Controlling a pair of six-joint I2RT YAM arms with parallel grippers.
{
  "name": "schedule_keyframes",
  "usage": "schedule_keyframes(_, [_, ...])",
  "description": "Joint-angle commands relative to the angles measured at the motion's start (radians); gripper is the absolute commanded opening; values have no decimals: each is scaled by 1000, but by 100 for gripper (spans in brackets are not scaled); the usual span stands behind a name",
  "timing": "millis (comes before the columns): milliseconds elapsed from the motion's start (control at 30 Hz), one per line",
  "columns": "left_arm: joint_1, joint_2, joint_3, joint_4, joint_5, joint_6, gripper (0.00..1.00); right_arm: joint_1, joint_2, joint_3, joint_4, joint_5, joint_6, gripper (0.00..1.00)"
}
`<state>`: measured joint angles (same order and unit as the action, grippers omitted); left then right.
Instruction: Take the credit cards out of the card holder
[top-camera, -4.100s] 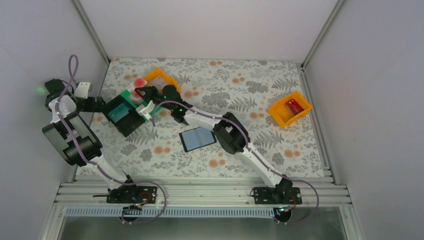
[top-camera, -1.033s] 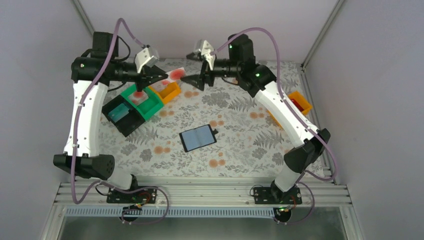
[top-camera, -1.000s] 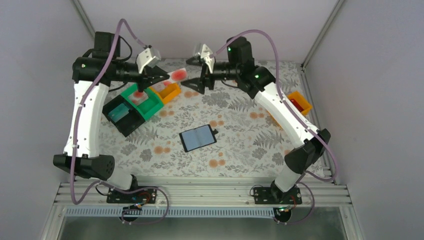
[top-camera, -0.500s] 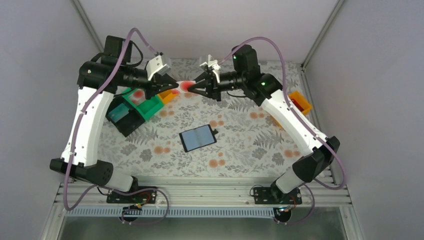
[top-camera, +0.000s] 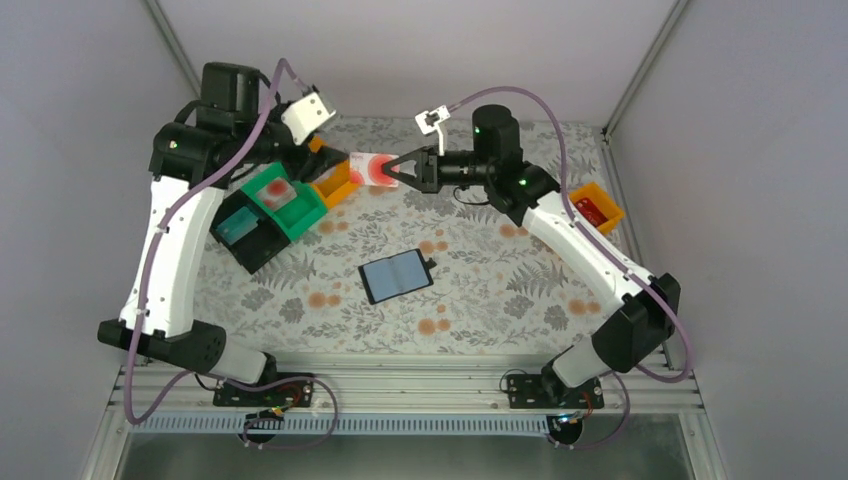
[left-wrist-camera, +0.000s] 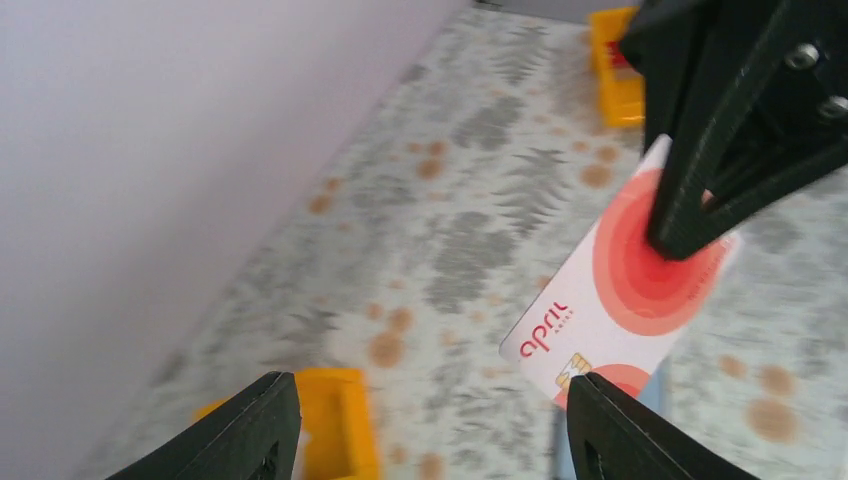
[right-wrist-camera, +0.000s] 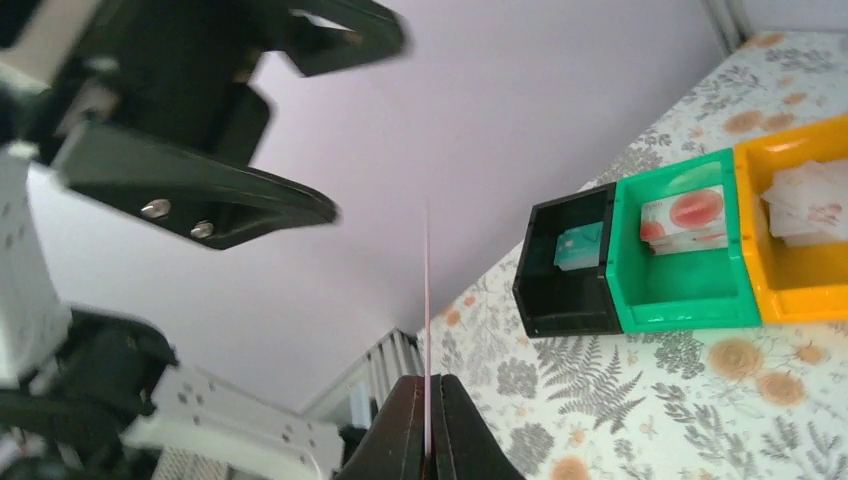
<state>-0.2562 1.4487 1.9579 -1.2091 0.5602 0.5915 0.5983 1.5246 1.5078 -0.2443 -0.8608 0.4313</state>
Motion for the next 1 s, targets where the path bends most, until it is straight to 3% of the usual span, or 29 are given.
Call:
schedule_keyframes(0, [-68,9,156,19,-344,12,68,-8,-71,-42,216,106,480,4])
schedule_keyframes(100, [-192,31,222,-66,-540,62,71,-4,-111,-98,275,167,666,4])
schedule_keyframes(200, [-363,39,230,-137,-807,100,82,4,-170,-194,373,213,823,4])
schedule_keyframes(333, [-624,-98,-16,-18,-1161,265,86,15,-227,-221,353,280,874,4])
schedule_keyframes(467, [-922,-268,-343,263,-1473,615,87,22,-245,-204,332,294,874,4])
schedule_keyframes(567, [-1040,-349,-476,538,-1532,876,88,33,-252,-187,312,296,871,4])
schedule_keyframes(700, [-1132,-415,-623,856,-1567,1106,88,37,-282,-181,297,292,849,4])
schedule_keyframes(867, [-1160,-594,-936,1290,-1448,1549,91,37,-312,-176,291,284,830,4])
schedule_keyframes(967, [-1160,-567,-915,1306,-1448,1505,92,38,-310,-174,288,269,834,4])
